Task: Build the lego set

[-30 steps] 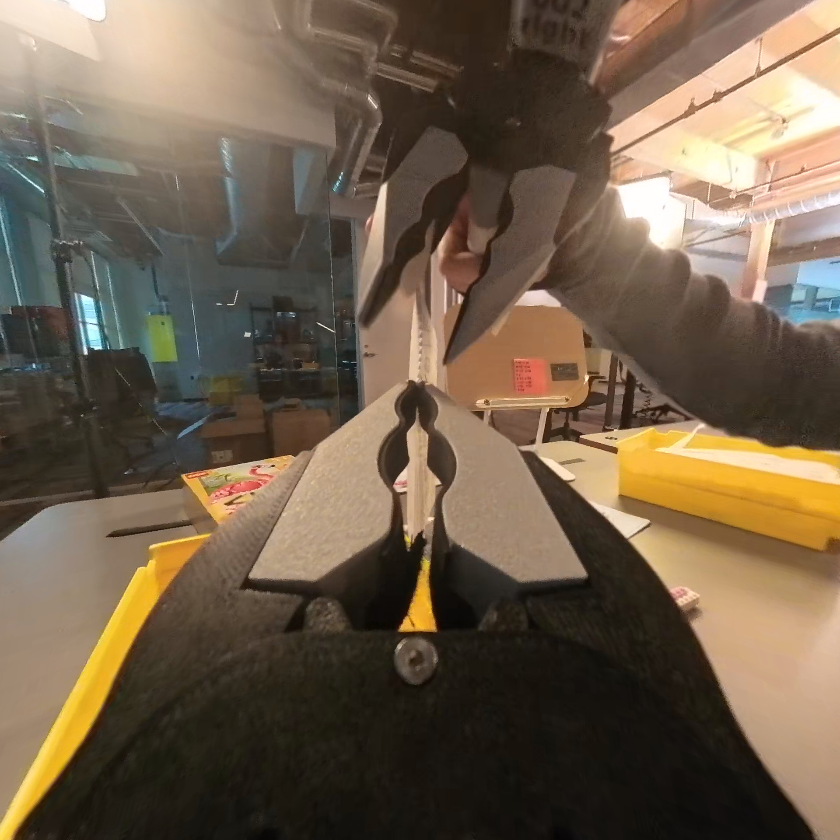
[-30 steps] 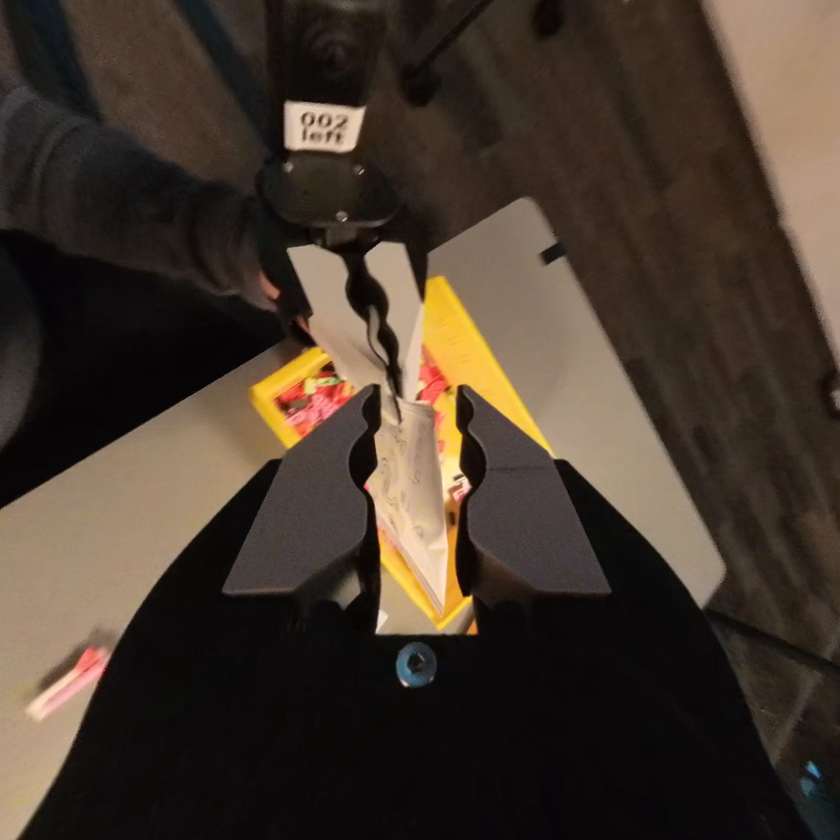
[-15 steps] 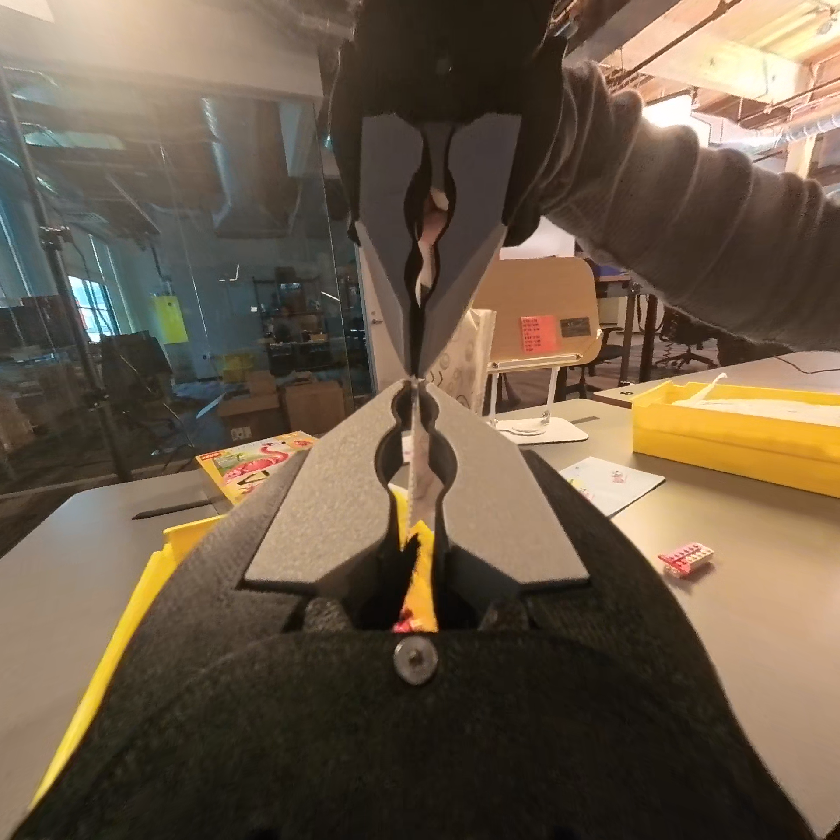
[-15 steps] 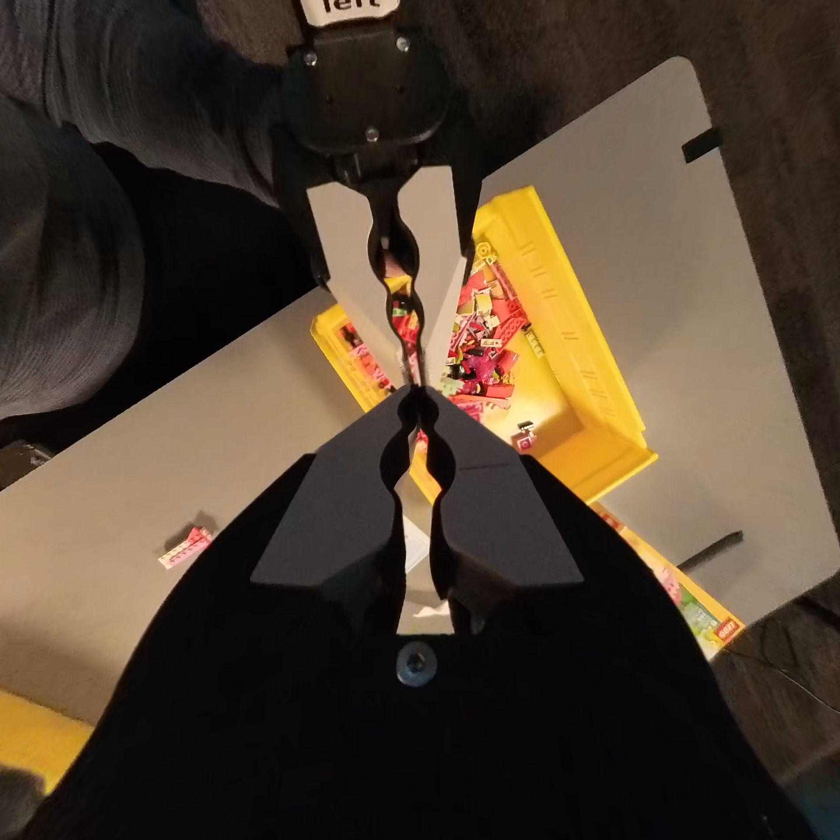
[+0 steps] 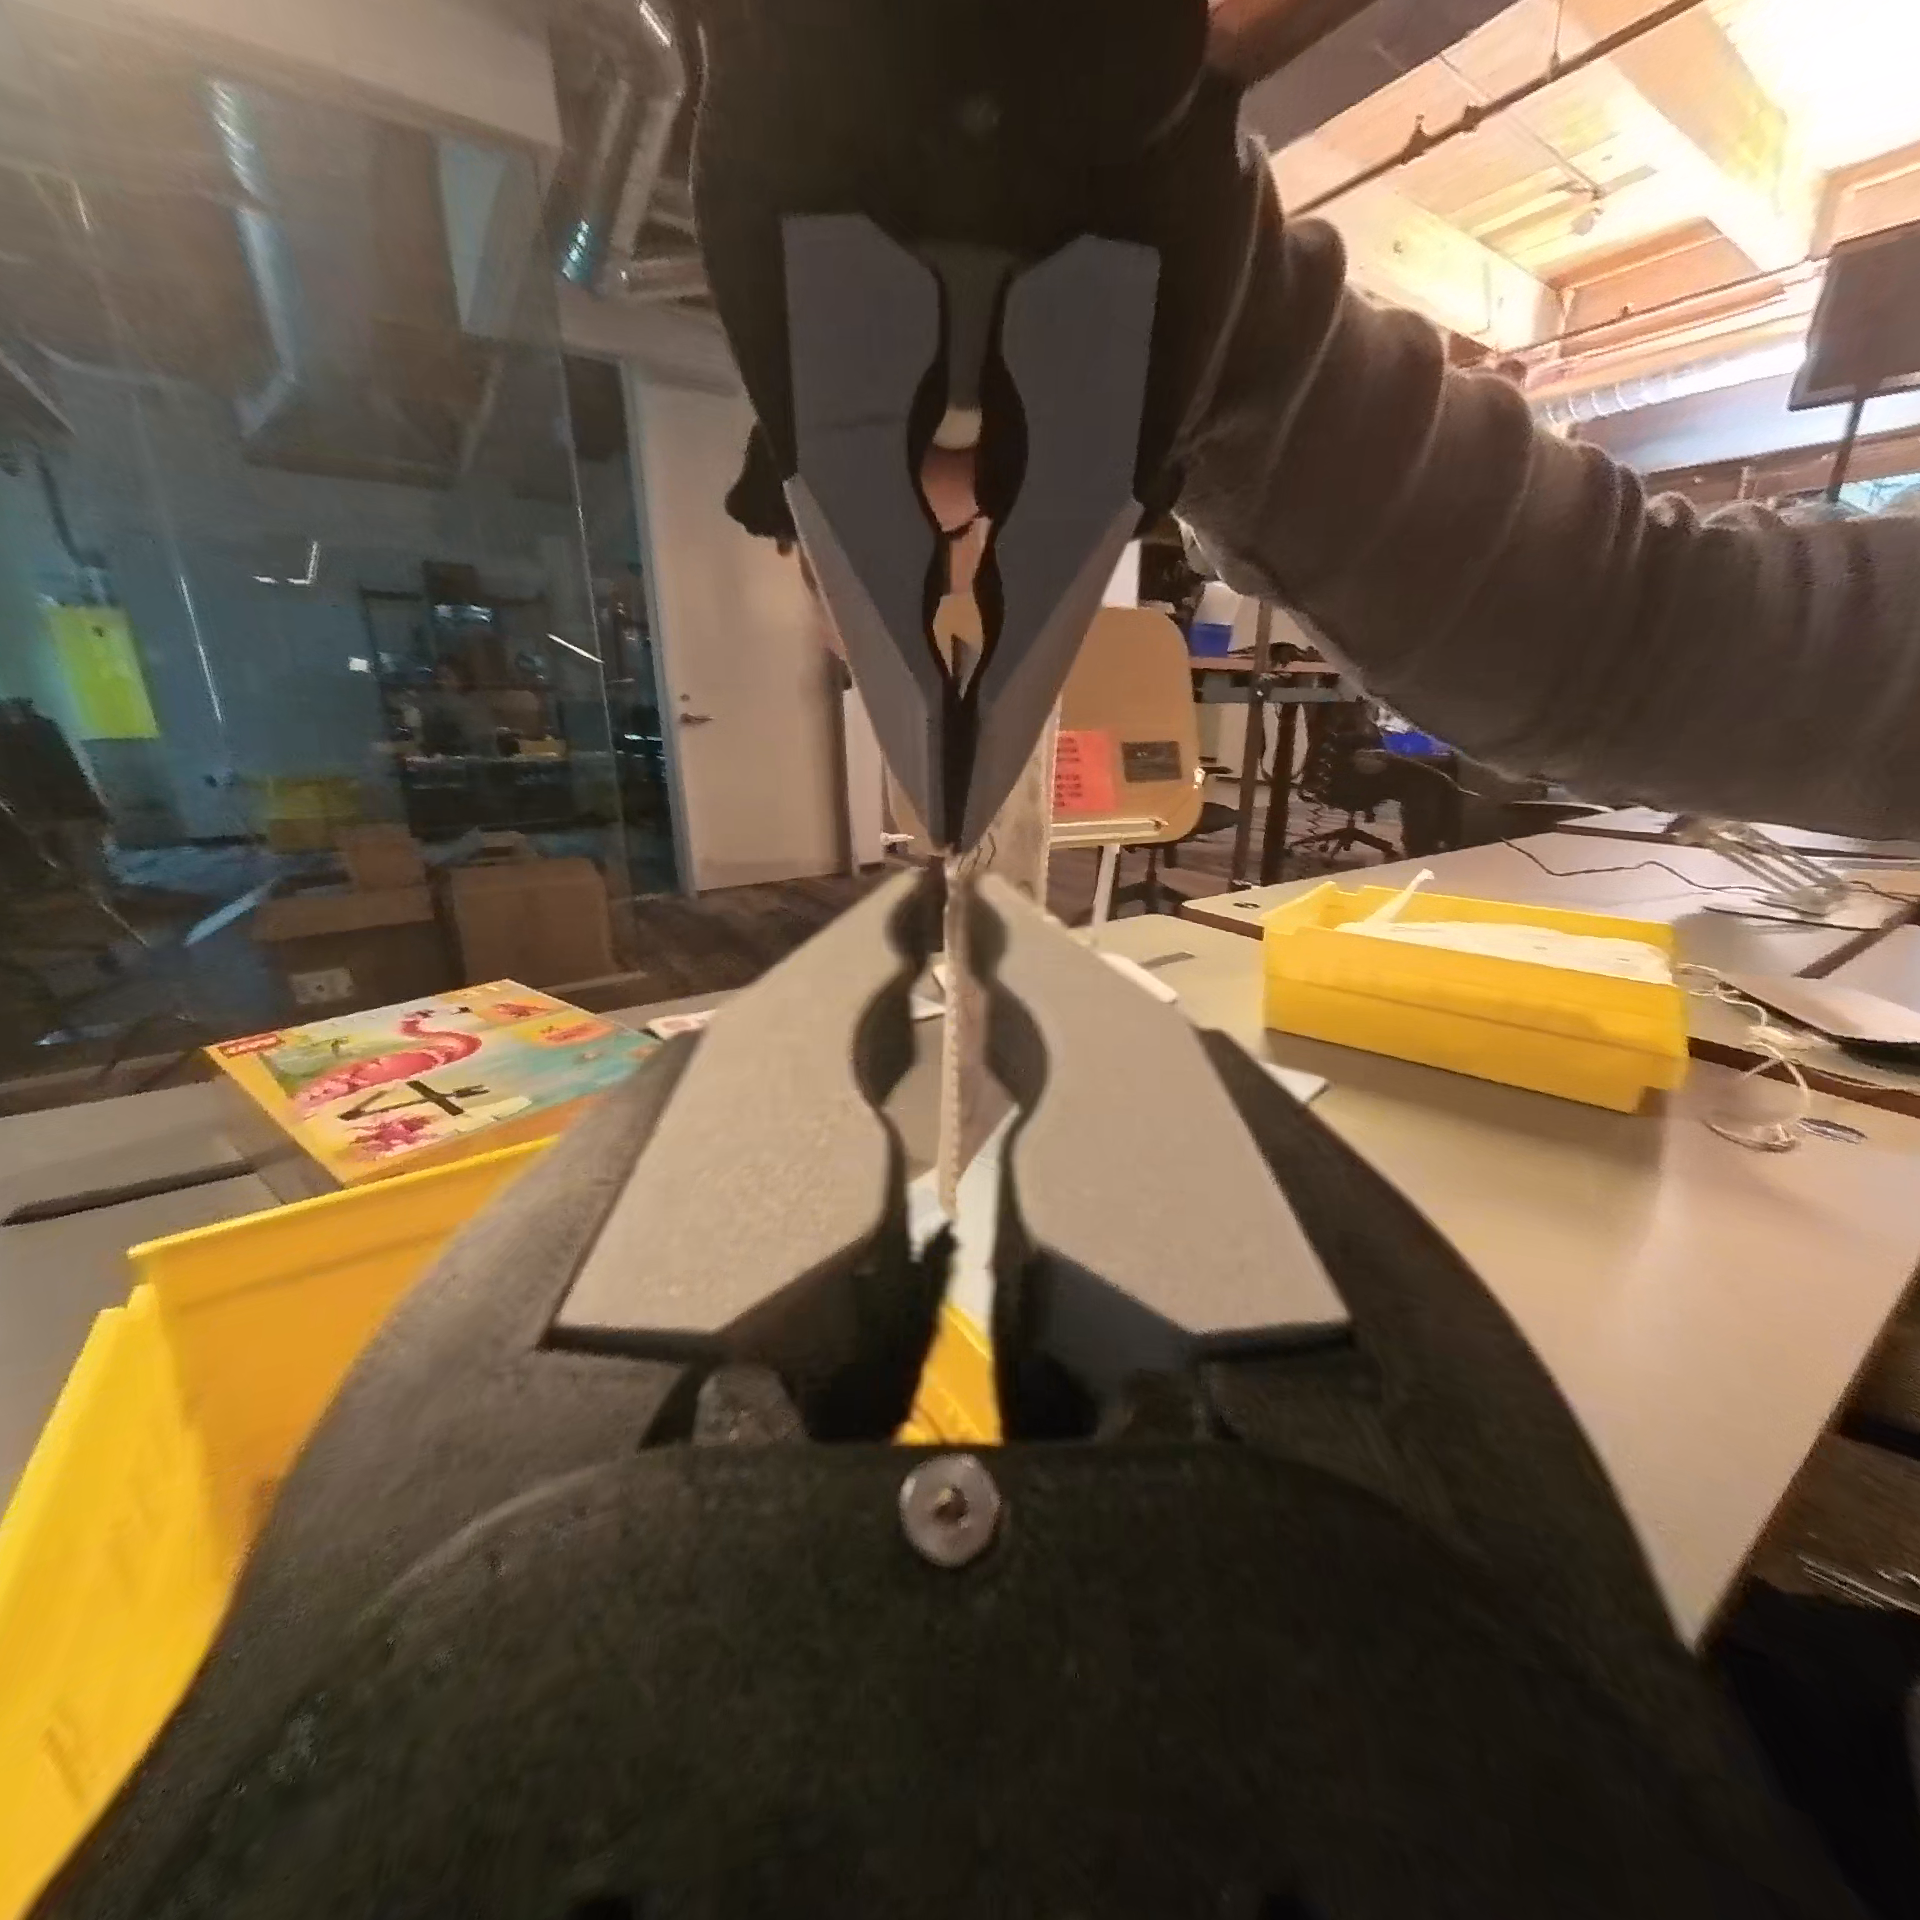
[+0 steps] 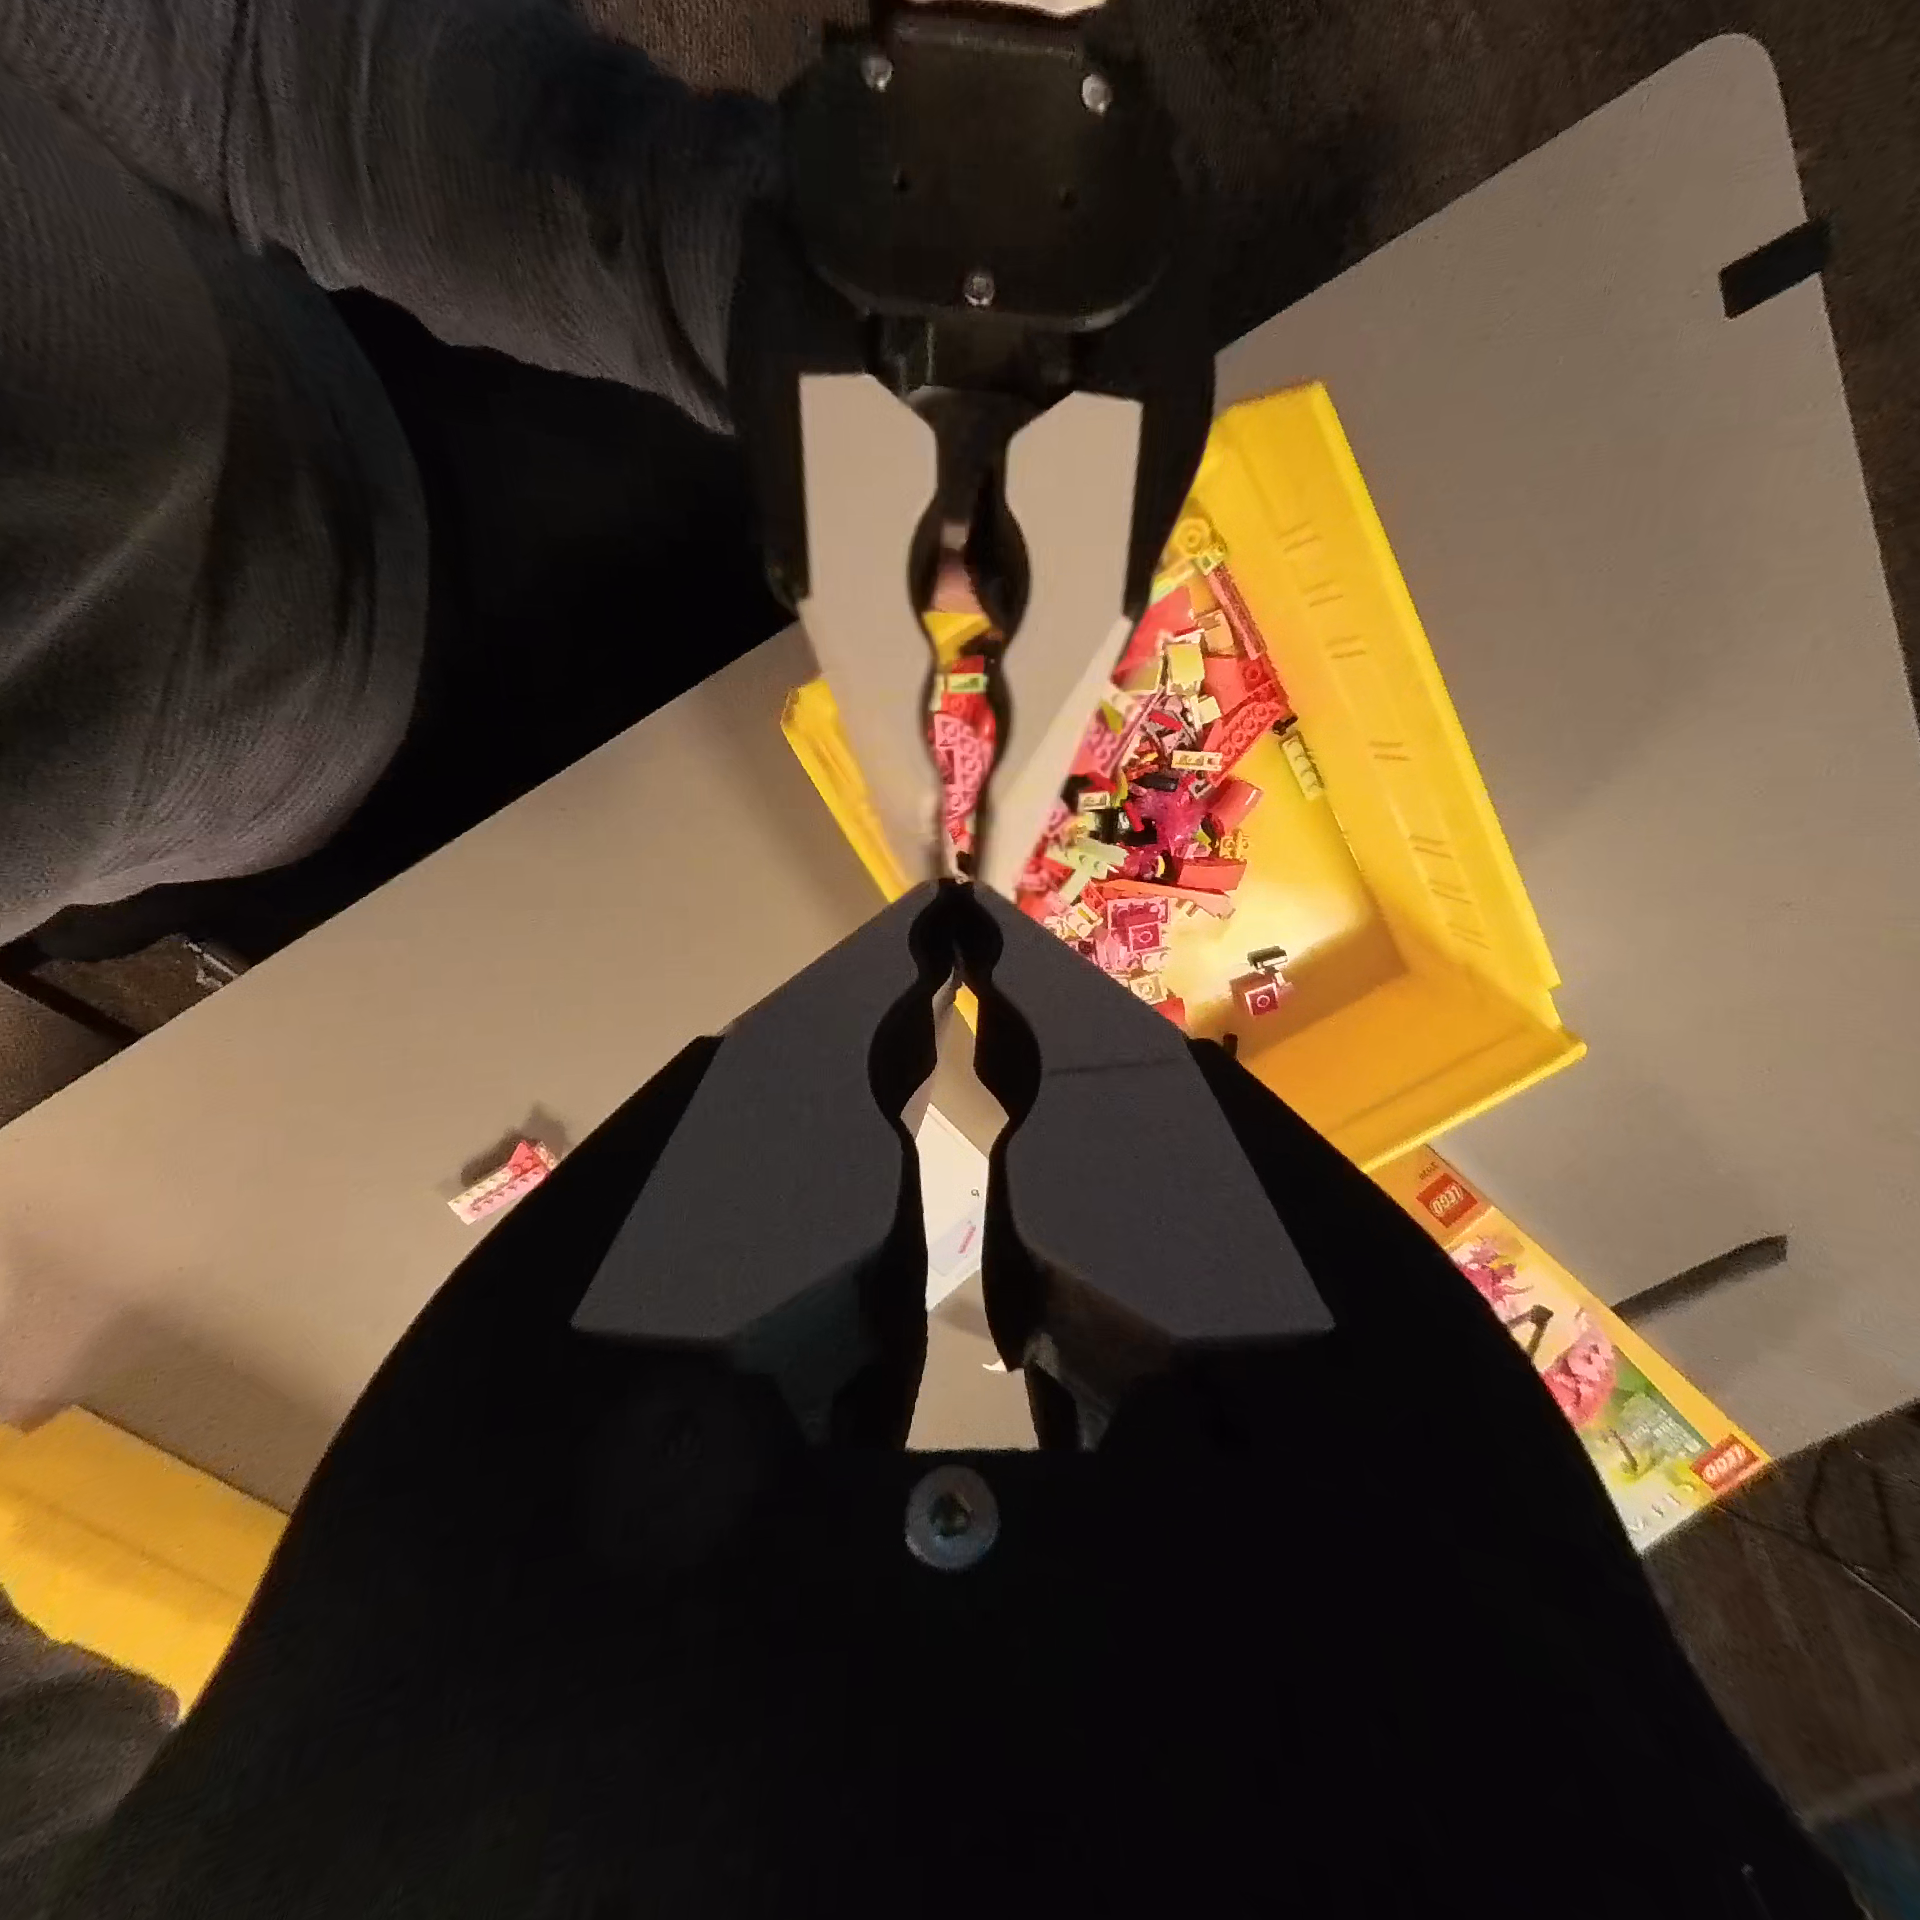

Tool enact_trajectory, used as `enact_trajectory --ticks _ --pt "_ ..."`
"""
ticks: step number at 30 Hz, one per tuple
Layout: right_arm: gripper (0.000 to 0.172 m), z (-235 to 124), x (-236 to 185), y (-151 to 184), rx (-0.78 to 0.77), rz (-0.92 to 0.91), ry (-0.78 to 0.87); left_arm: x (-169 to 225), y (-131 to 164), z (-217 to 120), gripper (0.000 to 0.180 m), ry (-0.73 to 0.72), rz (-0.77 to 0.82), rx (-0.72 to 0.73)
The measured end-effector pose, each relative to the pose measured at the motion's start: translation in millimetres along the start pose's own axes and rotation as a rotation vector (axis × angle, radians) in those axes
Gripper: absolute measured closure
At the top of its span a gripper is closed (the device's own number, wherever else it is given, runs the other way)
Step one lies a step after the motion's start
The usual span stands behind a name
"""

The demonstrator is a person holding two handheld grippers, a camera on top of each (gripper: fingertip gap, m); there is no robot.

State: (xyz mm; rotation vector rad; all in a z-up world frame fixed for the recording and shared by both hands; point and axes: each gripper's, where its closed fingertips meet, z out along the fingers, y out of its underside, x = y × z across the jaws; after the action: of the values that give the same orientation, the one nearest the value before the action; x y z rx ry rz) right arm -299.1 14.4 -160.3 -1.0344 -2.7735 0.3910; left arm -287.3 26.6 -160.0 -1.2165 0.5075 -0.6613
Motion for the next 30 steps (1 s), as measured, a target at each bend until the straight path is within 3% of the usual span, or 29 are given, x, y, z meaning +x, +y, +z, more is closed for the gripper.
enact_trajectory --ticks 14,23,30 --pt "0.172 1 14 -1 0.006 0.038 0.076 -14 -3 -2 0.18 -0.13 0.061 0.041" --pt "0.172 11 62 -5 0.086 0.162 0.229 -59 0 -14 0.18 -0.584 0.308 0.017" --pt "0.172 26 87 12 0.116 0.243 0.294 -66 18 -20 0.18 -0.708 0.422 -0.069"
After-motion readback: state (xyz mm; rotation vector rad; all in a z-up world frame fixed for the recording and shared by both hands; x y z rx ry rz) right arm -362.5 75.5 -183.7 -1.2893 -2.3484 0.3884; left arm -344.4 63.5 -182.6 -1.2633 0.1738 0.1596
